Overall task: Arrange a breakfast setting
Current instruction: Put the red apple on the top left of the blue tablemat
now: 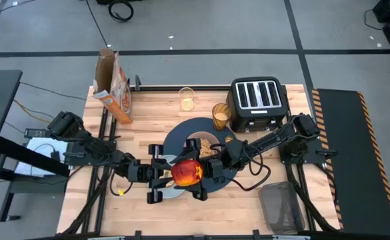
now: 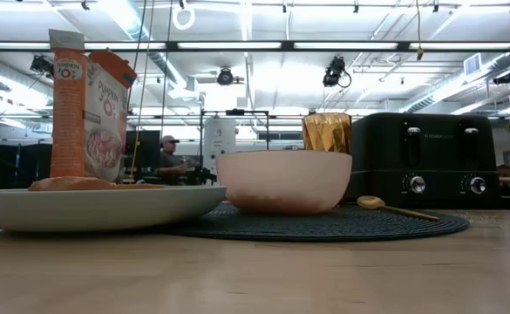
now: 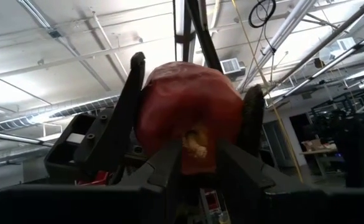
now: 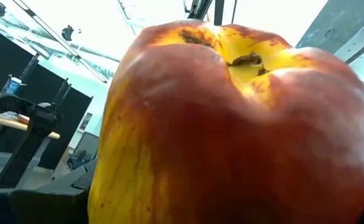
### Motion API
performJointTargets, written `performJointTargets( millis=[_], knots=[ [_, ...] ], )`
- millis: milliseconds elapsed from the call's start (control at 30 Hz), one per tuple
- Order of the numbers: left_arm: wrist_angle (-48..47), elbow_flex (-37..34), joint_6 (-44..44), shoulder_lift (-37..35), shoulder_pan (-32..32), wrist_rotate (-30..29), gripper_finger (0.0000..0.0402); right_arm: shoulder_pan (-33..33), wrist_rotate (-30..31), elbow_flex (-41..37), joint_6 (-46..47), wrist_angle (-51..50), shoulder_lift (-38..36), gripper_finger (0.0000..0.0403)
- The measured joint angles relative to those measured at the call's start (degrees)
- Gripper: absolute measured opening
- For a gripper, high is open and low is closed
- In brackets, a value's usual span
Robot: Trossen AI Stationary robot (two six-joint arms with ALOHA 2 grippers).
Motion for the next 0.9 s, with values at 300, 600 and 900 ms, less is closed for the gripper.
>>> performJointTargets(
  millis=[300, 600, 900],
  knots=[
    [1.73, -0.02, -0.17, 0.0, 0.11, 0.83, 0.0102, -0.17, 0.0, 0.0, 0.02, -0.03, 0.0, 0.0329],
    [0.33, -0.02, -3.03, 0.02, 1.9, 0.94, 0.0102, -0.24, 0.07, 0.0, 0.02, -0.03, 0.0, 0.0329],
    [0.16, -0.02, -4.15, 0.02, 2.56, 1.87, 0.0099, -0.28, 0.2, 0.0, 0.0, -0.06, 0.0, 0.0329]
  ],
)
